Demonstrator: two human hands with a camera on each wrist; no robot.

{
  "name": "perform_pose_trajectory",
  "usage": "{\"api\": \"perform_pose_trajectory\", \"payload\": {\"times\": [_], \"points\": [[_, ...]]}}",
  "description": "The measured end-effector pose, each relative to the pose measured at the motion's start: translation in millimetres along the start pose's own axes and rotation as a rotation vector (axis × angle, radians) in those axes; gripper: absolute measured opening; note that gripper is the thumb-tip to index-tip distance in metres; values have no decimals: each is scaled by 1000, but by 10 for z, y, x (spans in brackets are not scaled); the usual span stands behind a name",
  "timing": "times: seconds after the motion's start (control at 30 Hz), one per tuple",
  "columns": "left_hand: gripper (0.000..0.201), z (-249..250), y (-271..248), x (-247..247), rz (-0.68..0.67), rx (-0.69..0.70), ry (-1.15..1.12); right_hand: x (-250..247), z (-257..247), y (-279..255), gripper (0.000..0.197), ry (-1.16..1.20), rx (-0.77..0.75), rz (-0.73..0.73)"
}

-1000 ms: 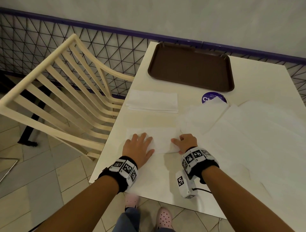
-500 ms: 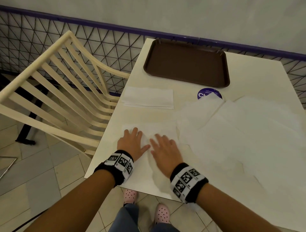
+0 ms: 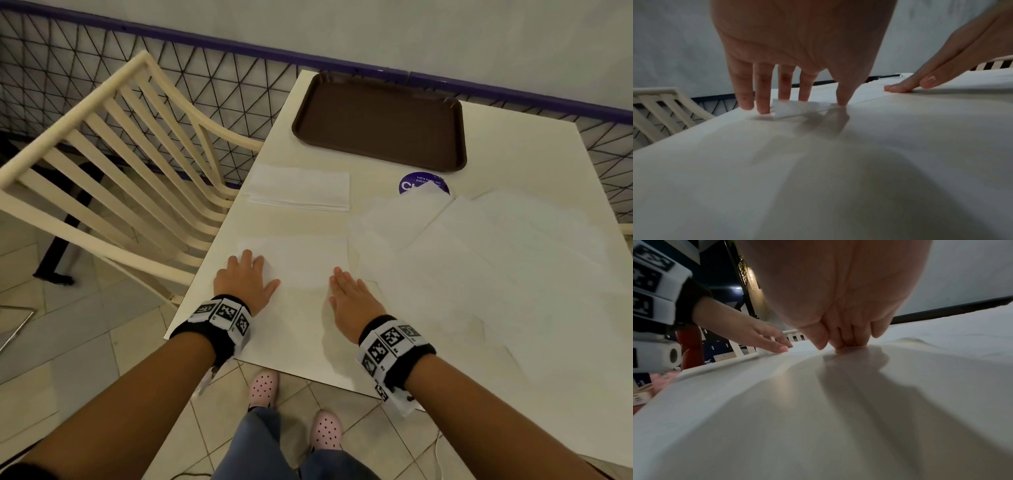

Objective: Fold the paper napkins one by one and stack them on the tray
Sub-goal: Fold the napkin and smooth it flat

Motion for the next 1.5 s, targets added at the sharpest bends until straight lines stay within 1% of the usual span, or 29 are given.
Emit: {"api": "perform_pose_trajectory", "payload": {"times": [0.07, 0.2, 0.23, 0.3, 0.4, 0.57, 0.7, 0.8, 0.87, 0.93, 0.97, 1.03, 1.1, 1.17, 1.27, 1.4, 1.47, 1.5], "points": [[53, 90, -53, -43, 35, 55, 103, -9, 12, -1, 50, 12, -10, -7], [55, 614, -208, 23, 53, 274, 306, -27, 0, 16, 51, 12, -7, -7], [55, 732, -235, 80, 42, 308, 303, -26, 6, 20, 51, 9, -3, -4], [53, 877, -276, 179, 22, 338, 218, -35, 13, 23, 51, 25, -3, 1], [47, 844, -313, 201, 61, 318, 76, -51, 8, 22, 51, 20, -10, -5], [40, 378, -359, 139, 78, 211, 3, -51, 6, 57, 52, -66, -11, -19], [39, 5, -376, 161, 59, 66, -10, -106, -1, 88, 50, -171, -33, -8], [38, -63, -359, 89, 29, 19, 74, -169, -18, 118, 48, -228, -53, 35], [37, -21, -318, -30, 39, 30, 148, -200, -30, 146, 46, -251, -68, 52], [40, 43, -237, -124, 56, 67, 135, -224, -49, 186, 44, -249, -79, 68], [46, 78, -173, -130, 44, 104, 102, -243, -52, 210, 43, -239, -75, 75], [58, 123, -65, -91, -55, 163, 11, -273, -68, 251, 42, -224, -72, 91], [66, 136, 30, -45, -142, 182, -18, -306, -78, 284, 43, -215, -67, 108], [69, 174, 89, -48, -141, 212, 71, -337, -84, 312, 44, -201, -63, 136], [59, 246, 128, -74, -110, 228, 205, -387, -110, 344, 47, -199, -49, 162], [52, 282, 176, -83, -75, 267, 249, -392, -180, 418, 48, -224, -25, 149], [51, 264, 189, -87, -72, 304, 252, -498, -234, 421, 42, -272, -29, 240], [50, 250, 206, -100, -72, 333, 255, -567, -246, 406, 34, -307, -29, 276]]}}
Point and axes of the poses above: each hand's wrist, its own y-axis towards the middle knuckle, its own x-axis out of the palm, z = x × y, the point moved 6 cm from there along y, towards the middle knuckle, and after that the axes turned 3 degrees about -y, right-handed, at the moved point
